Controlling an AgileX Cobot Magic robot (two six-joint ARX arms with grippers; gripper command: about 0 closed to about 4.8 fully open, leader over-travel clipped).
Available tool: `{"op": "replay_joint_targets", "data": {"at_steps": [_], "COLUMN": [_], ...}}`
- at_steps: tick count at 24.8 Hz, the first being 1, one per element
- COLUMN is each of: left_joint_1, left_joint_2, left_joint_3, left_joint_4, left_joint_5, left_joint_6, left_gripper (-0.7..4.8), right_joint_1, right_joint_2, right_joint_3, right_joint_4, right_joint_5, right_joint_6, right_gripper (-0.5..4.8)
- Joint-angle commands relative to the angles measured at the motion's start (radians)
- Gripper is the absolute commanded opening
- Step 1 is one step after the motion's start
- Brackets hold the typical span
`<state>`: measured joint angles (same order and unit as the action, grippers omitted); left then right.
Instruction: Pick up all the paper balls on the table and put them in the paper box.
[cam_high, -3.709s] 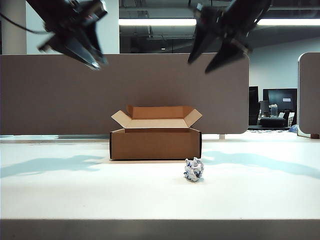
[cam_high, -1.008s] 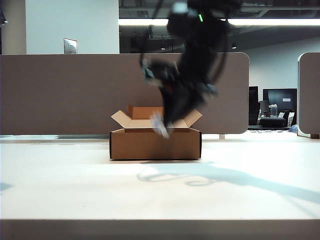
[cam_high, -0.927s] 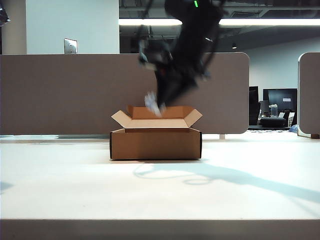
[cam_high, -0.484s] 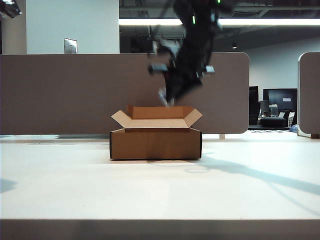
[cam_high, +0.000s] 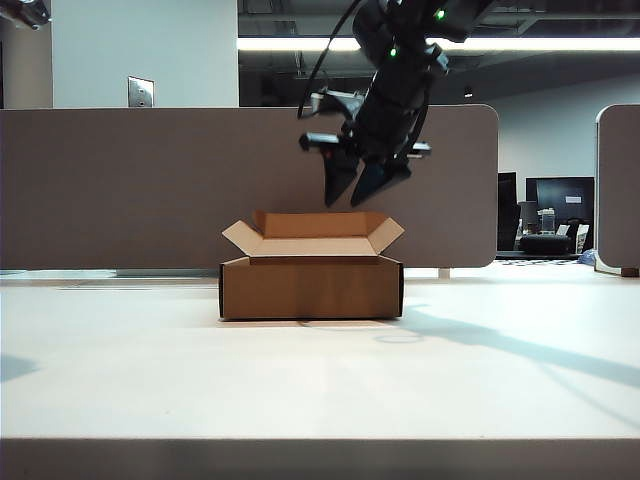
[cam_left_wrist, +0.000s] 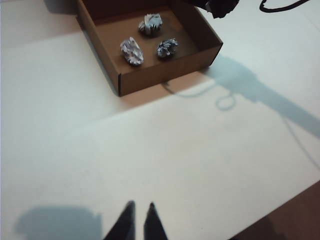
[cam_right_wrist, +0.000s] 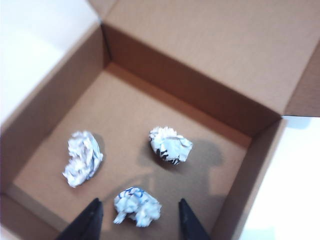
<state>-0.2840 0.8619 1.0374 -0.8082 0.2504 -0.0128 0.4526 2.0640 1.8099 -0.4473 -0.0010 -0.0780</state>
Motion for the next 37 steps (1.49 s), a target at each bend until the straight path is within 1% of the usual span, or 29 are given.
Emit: {"op": "replay_joint_targets", "data": {"at_steps": [1,2,4,6,8,11,12,14,16,18,21,24,25,26,28,30,32,34,37], "left_joint_1": [0.001,0.001,0.001,0.001,0.001,0.001,0.001,0.001,0.001,0.001,0.001,0.001,0.001,0.001,0.001,0.001,0.001,0.001,0.001], "left_joint_2": [0.0,0.0,0.0,-0.002,-0.015,-0.066,-0.097,-0.169,-0.241,-0.322,-0.432,-0.526,-0.566,-0.589,-0.623,-0.623,-0.623,-0.623,-0.623], "left_joint_3": [0.003,0.003,0.003,0.003,0.003,0.0,-0.006,-0.027,-0.052,-0.076,-0.108,-0.14,-0.159,-0.176,-0.245,-0.289,-0.346,-0.388,-0.432], "left_joint_4": [0.063,0.084,0.125,0.152,0.15,0.125,0.115,0.111,0.111,0.109,0.11,0.11,0.113,0.122,0.196,0.24,0.286,0.303,0.301], "left_joint_5": [-0.002,-0.002,-0.003,-0.01,-0.041,-0.079,-0.083,-0.098,-0.123,-0.15,-0.162,-0.142,-0.115,-0.112,-0.116,-0.116,-0.145,-0.188,-0.243], "left_joint_6": [0.004,0.004,0.004,0.003,0.001,0.001,0.001,0.001,0.001,0.002,0.005,0.005,0.014,0.026,0.029,0.043,0.042,0.042,0.029], "left_gripper": [0.25,0.25,0.25,0.24,0.24,0.23,0.2,0.16,-0.05,-0.06,-0.06,-0.06,-0.06,-0.06,-0.06,-0.06,-0.05,-0.05,-0.05], "right_joint_1": [0.001,0.001,0.001,0.001,0.001,0.001,0.001,0.001,0.001,0.001,0.001,0.001,0.001,0.001,0.001,0.001,0.001,0.001,0.001], "right_joint_2": [-0.067,-0.084,-0.124,-0.172,-0.221,-0.297,-0.326,-0.381,-0.434,-0.498,-0.604,-0.725,-0.801,-0.847,-1.052,-1.147,-1.235,-1.314,-1.422], "right_joint_3": [0.01,0.01,0.01,0.01,0.009,0.009,0.008,0.0,-0.022,-0.061,-0.145,-0.258,-0.328,-0.369,-0.535,-0.603,-0.665,-0.721,-0.791], "right_joint_4": [0.019,0.024,0.018,0.006,-0.002,-0.027,-0.038,-0.053,-0.056,-0.06,-0.069,-0.074,-0.072,-0.072,-0.053,-0.048,-0.05,-0.05,-0.092], "right_joint_5": [-0.002,-0.001,0.004,0.013,0.029,0.023,0.014,-0.016,-0.046,-0.054,-0.054,-0.054,-0.052,-0.052,-0.029,0.005,0.056,0.118,0.279], "right_joint_6": [0.04,0.015,-0.035,-0.043,-0.042,-0.047,-0.05,-0.057,-0.057,-0.057,-0.062,-0.084,-0.085,-0.085,-0.085,-0.087,-0.087,-0.087,-0.087], "right_gripper": [1.95,1.81,1.78,1.7,1.4,1.33,1.3,0.95,0.89,0.88,0.88,0.88,0.88,0.88,0.89,0.89,0.89,0.89,0.89]}}
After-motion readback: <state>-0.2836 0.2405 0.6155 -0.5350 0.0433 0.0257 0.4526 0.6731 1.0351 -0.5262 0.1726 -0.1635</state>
